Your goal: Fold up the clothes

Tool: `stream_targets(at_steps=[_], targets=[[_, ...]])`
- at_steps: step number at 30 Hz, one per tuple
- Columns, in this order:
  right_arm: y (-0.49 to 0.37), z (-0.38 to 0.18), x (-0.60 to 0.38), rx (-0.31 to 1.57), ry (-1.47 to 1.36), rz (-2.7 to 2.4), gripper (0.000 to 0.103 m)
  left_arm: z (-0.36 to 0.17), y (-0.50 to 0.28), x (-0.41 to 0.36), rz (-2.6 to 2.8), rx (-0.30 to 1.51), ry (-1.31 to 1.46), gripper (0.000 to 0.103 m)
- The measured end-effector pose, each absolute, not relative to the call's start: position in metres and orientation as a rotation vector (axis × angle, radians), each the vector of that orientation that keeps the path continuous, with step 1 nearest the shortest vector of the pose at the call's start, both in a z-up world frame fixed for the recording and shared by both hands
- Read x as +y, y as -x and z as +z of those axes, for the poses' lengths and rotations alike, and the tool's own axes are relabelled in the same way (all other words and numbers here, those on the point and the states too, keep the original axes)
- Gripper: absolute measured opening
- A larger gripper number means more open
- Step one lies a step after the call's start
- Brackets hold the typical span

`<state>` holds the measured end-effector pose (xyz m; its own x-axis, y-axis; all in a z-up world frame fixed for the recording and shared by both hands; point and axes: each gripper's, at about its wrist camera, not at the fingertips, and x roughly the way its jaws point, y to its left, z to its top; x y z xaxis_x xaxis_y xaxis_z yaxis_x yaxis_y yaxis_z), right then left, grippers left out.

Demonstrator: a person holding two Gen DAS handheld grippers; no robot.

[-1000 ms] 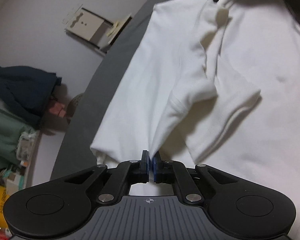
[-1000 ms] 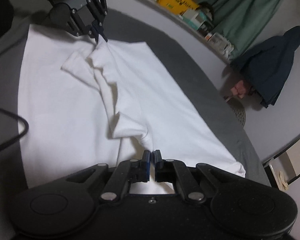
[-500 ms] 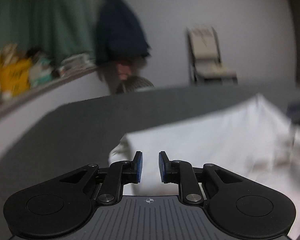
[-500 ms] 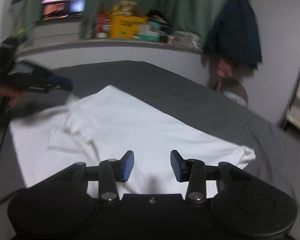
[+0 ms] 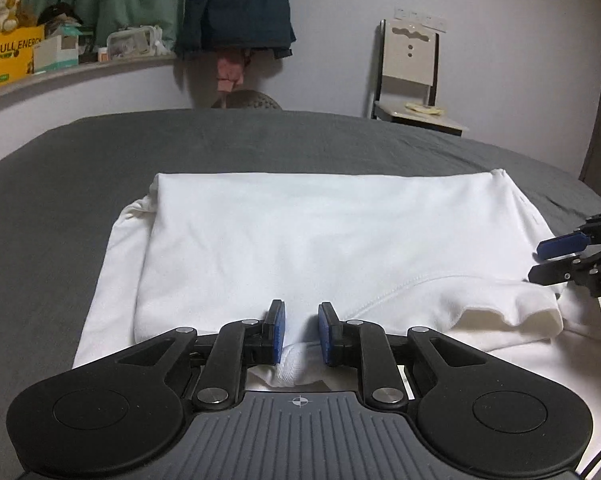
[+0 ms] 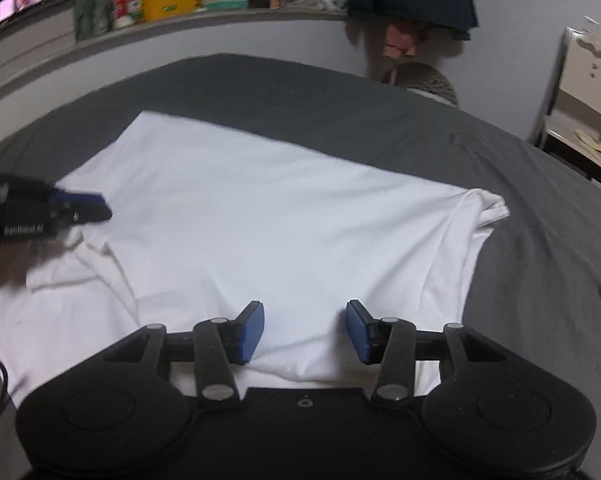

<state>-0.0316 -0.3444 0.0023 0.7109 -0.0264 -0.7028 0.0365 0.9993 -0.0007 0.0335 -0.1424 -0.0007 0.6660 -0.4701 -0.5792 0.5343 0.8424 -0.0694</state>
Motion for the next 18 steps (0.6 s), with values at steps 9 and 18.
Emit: stream_targets(at_steps=[9, 18], targets=[[0.013, 0.029, -0.331, 0.71, -0.089, -0.024, 0.081, -0.009, -0.023, -0.155, -0.61, 0.597, -0.083, 0.09], [-0.027, 0.039, -0.343, 0.654, -0.182, -0.039, 0.103, -0.005, -0.014, -0.167, -0.601, 0.608, -0.159, 0.103]])
